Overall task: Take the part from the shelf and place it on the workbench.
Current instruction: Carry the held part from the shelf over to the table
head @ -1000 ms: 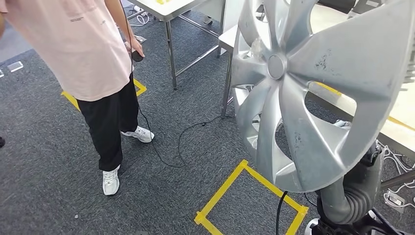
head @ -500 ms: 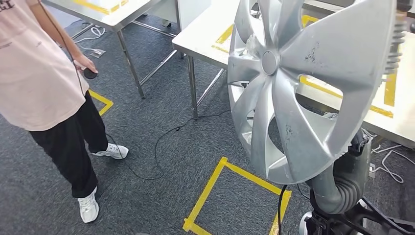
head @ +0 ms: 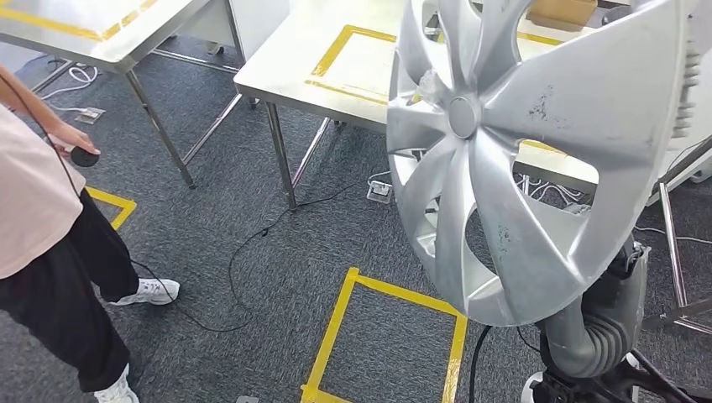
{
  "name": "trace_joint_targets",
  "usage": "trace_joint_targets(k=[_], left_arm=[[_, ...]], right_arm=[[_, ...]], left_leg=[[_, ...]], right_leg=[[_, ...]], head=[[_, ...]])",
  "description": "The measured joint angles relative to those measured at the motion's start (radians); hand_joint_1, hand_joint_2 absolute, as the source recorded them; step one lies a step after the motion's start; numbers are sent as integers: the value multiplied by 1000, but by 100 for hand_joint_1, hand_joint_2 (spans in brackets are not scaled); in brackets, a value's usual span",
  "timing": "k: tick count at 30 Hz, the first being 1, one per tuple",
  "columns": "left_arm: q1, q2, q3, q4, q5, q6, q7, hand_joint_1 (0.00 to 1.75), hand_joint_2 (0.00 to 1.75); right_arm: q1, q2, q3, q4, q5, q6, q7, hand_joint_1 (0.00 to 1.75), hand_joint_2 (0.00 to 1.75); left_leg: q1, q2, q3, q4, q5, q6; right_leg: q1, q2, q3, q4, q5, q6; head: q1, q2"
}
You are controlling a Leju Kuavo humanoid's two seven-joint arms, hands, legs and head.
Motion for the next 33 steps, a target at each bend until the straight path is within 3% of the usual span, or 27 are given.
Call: trace_joint_targets(k=[1, 3, 5, 7, 9, 11, 12, 14, 16, 18, 20, 21, 23, 25, 27, 28, 29, 31, 33], left_arm=[[-1, -1, 0, 0, 0, 0, 0, 0, 175], [-3, -3, 0, 0, 0, 0, 0, 0, 175], [-5, -5, 0, 0, -1, 0, -1, 0, 175], [-8, -6, 0, -1, -1, -1, -2, 0, 175], [-9, -6, 0, 0, -1, -1, -3, 0, 175], [-5, -5, 0, 0, -1, -1, -2, 0, 175], [-3, -4, 0, 0, -1, -1, -2, 0, 175], [-2, -3, 0, 0, -1, -1, -2, 0, 175], [-1, -2, 0, 0, -1, -1, -3, 0, 175], [1, -2, 0, 0, -1, -2, -2, 0, 175], [2, 0, 0, 0, -1, -2, -2, 0, 175], [2, 0, 0, 0, -1, -2, -2, 0, 175], [1, 0, 0, 0, -1, -2, -2, 0, 175], [3, 0, 0, 0, -1, -2, -2, 0, 175], [4, 2, 0, 0, -1, -2, -2, 0, 175], [4, 2, 0, 0, -1, -2, -2, 0, 175], [3, 2, 0, 0, -1, -2, -2, 0, 175], [-2, 0, 0, 0, -1, -2, -3, 0, 175], [-7, -3, 0, 0, -1, -2, -3, 0, 175]], right_arm=[[-1, 0, 0, 0, 0, 0, 0, 175, 175], [-1, 0, -1, 0, -1, 0, -1, 175, 175], [0, 0, -2, 0, -1, 0, -2, 175, 175], [0, 0, -2, -1, -1, 0, -3, 175, 175], [-2, 0, -2, 0, -1, 1, -3, 175, 175], [-2, 0, 0, 0, -2, 1, -3, 175, 175], [-2, 0, 0, 0, -2, 1, -3, 175, 175], [-1, 0, 0, 0, -1, 1, -3, 175, 175], [-2, 0, 0, 1, -1, 1, -3, 175, 175], [-3, 1, 0, 2, -2, 1, -4, 175, 175], [-1, 1, -1, 2, -2, 1, -4, 175, 175], [0, 1, -1, 3, -3, 1, -4, 175, 175], [-2, 0, -1, 3, -3, 2, -4, 175, 175], [-4, 0, 0, 5, -3, 4, -4, 175, 175], [-3, 1, 0, 7, -3, 5, -4, 175, 175], [-3, 1, 0, 9, -3, 5, -4, 175, 175], [-2, 1, 0, 10, -3, 5, -4, 175, 175], [0, 0, -1, 11, -4, 4, -4, 175, 175], [0, 0, -2, 11, -5, 4, -5, 175, 175]], left_leg=[[-2, 9, 5, 0, -5, -4], [-6, 27, 10, -1, -11, -14], [-7, 43, 17, -4, -17, -25], [-4, -10, 15, 18, -38, -33], [0, -84, -32, 115, -87, -36], [0, -96, -105, 233, -124, -38], [0, -94, -128, 257, -117, -38], [1, -100, -123, 200, -45, -36], [6, -152, -83, 89, 25, -31], [8, -189, -59, 35, 35, -25], [5, -170, -51, 25, 29, -17], [5, -158, -46, 19, 29, -13], [8, -128, -36, 10, 28, -3], [7, -97, -28, 8, 22, 3], [6, -71, -24, 8, 15, 4], [5, -61, -20, 8, 12, 2], [5, -56, -15, 8, 8, 0], [4, -51, -5, 7, 0, -7], [3, -53, -4, 7, -3, -15]], right_leg=[[5, -18, 29, -59, 22, -7], [16, -42, 55, -113, 27, -24], [16, -27, 57, -122, 24, -38], [10, -8, 67, -136, 28, -50], [8, 9, 75, -144, 30, -60], [10, 33, 76, -142, 27, -66], [12, 47, 77, -141, 25, -66], [12, 76, 81, -133, 17, -64], [9, 102, 81, -121, 5, -56], [4, 126, 74, -112, -1, -43], [-2, 150, 69, -112, 0, -31], [-2, 148, 68, -111, -2, -26], [2, 106, 44, -64, -30, -15], [4, 50, -18, 55, -84, -5], [1, 33, -73, 148, -104, 0], [0, 31, -77, 147, -87, 0], [-1, 30, -60, 106, -53, -2], [1, 35, 3, -24, 17, -14], [5, 35, 44, -102, 36, -28]], head=[[1, 0], [1, 0], [0, 0], [-5, 0], [-14, 0], [-20, 0], [-22, 0], [-27, 0], [-33, 0], [-36, 0], [-37, 0], [-36, 0], [-27, 0], [-12, 0], [-4, 0], [-2, 0], [0, 0], [2, 0], [4, 0]])
